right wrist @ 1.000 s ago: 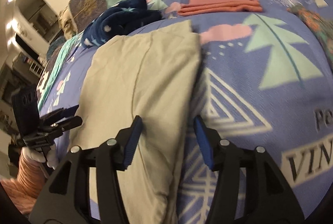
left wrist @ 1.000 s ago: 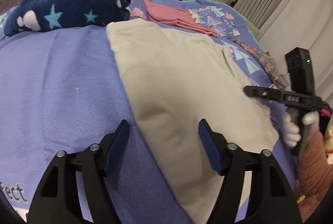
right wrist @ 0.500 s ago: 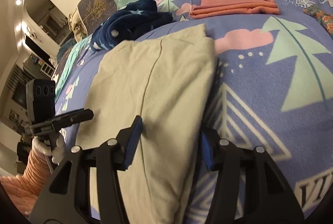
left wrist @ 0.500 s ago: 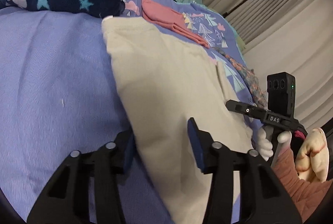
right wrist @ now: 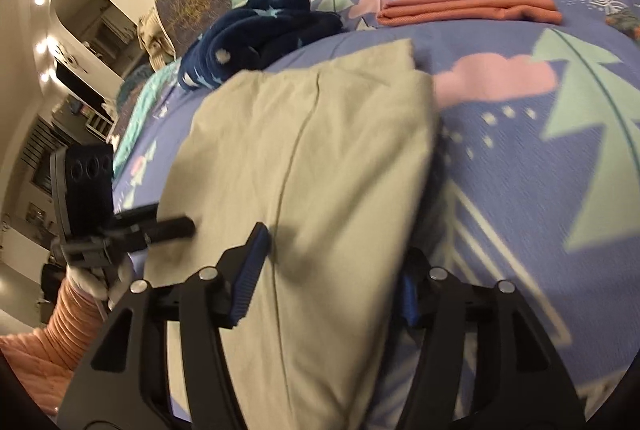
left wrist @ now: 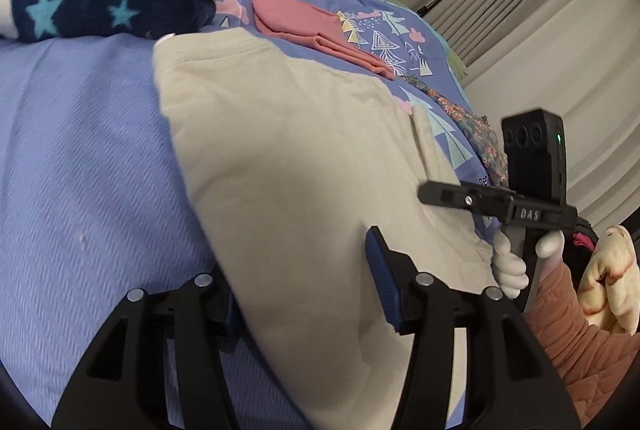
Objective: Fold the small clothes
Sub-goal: 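Lift the folded beige shirt with both tools and carry it across the bed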
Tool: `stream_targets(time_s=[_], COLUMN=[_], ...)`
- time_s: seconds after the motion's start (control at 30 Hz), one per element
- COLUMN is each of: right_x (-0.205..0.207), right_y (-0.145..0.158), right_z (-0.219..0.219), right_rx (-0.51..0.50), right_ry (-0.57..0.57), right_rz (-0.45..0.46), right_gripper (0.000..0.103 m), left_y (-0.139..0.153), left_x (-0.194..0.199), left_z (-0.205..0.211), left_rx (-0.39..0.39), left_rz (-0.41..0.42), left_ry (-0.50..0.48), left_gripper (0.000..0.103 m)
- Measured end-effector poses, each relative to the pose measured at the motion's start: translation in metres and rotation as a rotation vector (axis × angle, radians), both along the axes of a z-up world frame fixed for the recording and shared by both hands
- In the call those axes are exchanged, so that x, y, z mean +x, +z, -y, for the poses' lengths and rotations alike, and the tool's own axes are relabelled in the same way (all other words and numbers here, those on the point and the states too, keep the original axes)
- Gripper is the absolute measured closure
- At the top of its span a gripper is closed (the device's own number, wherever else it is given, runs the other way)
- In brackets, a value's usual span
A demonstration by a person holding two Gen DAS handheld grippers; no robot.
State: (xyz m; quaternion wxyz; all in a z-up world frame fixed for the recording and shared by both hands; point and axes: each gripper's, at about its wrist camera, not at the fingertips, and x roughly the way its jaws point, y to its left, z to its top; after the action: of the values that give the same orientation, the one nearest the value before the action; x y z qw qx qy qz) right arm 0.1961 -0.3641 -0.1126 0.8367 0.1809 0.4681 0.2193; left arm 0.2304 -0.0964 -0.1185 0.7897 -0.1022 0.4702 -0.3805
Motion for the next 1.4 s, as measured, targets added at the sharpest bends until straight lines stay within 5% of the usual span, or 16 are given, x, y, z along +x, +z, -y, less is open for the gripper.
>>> stream_targets(time_s=[0.17,0.4,0.9,1.4], right_x=[0.004,-0.020,-0.123,-0.223], right_y=[0.004,0.032,0.129,0.167], right_z=[-0.010,-0.039,-0.034,0.037], right_rx=[-0.060,-0.258,-0.343,-0.402], right_ry=[0.000,-0.019,-0.096,-0.291], right_rz=[0.027,0.159,0.426,0.506], right_gripper=[0.052,0.082,0.085,0.085], left_y=[0.001,0.022,0.127,0.175], left_x=[0.000,-0.013,-0.095,-0.174], left_z=[0.003,0.010,0.040,0.128], left_rx=[0.019,0.096,0.107,0.136], left_rz=[0.032,0.156,0.451,0.589], left_ry=[-0.001,0.011,-0.051,-0.174], left_gripper=[0.054,0.082,0.085,0.085])
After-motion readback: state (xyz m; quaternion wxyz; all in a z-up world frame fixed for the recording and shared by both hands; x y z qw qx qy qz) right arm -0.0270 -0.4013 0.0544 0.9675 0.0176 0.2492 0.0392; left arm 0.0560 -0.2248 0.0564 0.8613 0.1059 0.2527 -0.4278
